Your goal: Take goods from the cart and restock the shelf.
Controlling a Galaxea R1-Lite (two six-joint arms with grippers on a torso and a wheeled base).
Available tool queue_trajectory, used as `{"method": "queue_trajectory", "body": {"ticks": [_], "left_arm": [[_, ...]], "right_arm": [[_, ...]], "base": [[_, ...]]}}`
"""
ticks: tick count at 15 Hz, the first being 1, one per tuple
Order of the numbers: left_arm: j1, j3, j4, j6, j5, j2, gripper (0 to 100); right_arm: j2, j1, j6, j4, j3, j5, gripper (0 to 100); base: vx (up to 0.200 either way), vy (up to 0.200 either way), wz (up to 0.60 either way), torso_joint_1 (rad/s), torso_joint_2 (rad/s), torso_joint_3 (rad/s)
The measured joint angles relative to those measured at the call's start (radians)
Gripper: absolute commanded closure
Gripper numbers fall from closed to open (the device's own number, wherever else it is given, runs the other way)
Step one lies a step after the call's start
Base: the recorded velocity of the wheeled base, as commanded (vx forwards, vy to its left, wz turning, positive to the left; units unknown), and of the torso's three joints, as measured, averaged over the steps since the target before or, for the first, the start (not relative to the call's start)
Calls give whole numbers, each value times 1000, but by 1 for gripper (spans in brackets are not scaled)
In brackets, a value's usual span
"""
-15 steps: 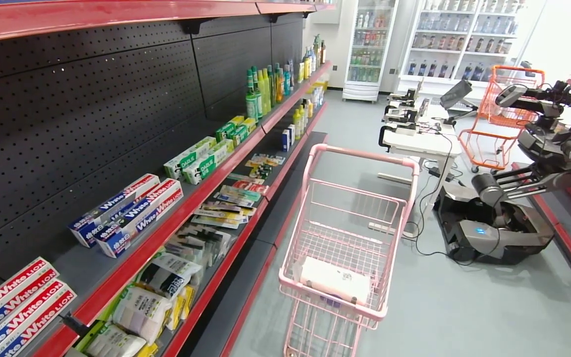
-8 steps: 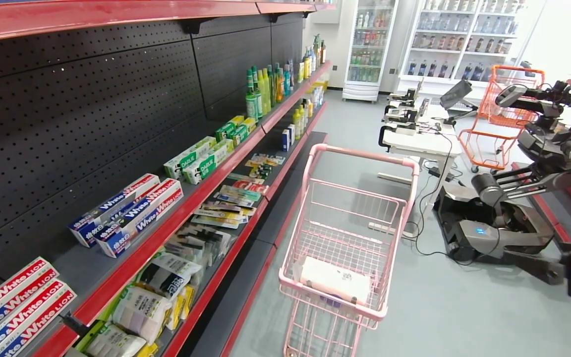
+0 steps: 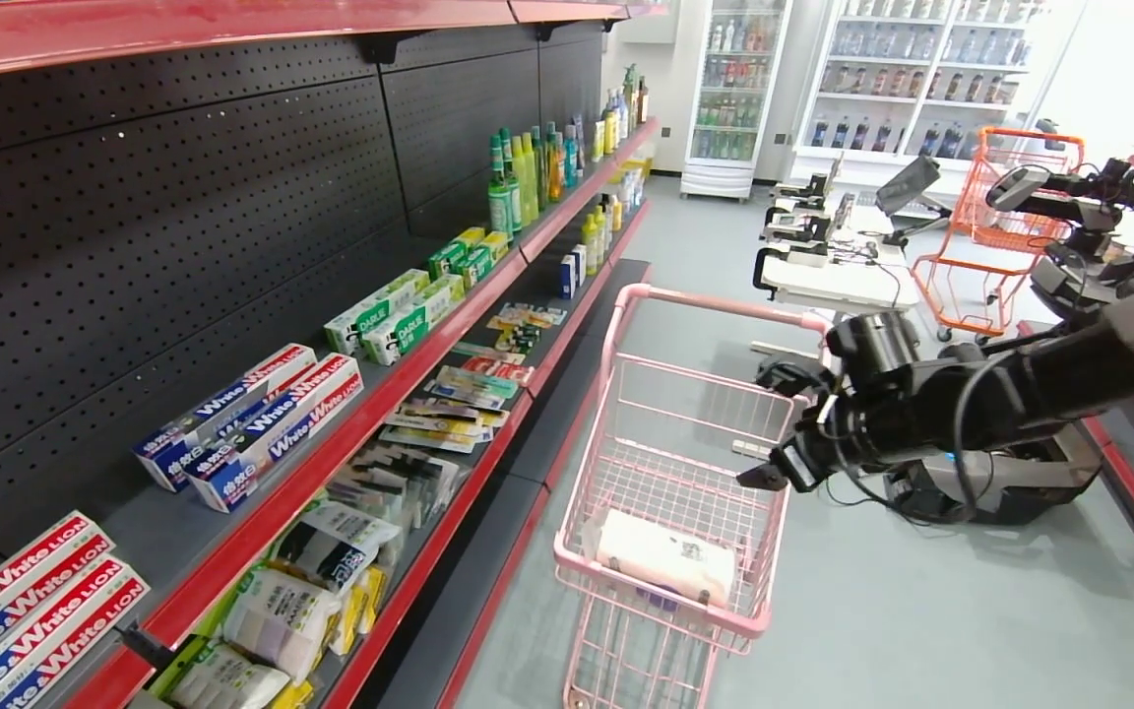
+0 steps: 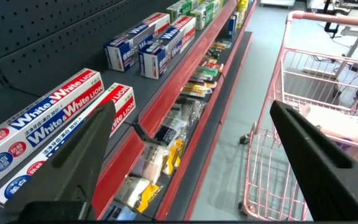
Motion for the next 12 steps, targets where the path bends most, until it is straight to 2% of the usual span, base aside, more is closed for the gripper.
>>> {"method": "queue_trajectory", "body": {"ticks": [4, 8, 12], "left_arm": [[0, 0, 0, 0, 0, 0, 0], [0, 0, 0, 0, 0, 0, 0], [0, 0, 0, 0, 0, 0, 0]], "right_arm": [[183, 80, -110, 0, -115, -3, 0], [271, 117, -200, -1, -174, -5, 0], [314, 150, -221, -1, -207, -4, 0]], "base": [[0, 0, 0, 0, 0, 0], [0, 0, 0, 0, 0, 0], [0, 0, 0, -67, 141, 79]]}}
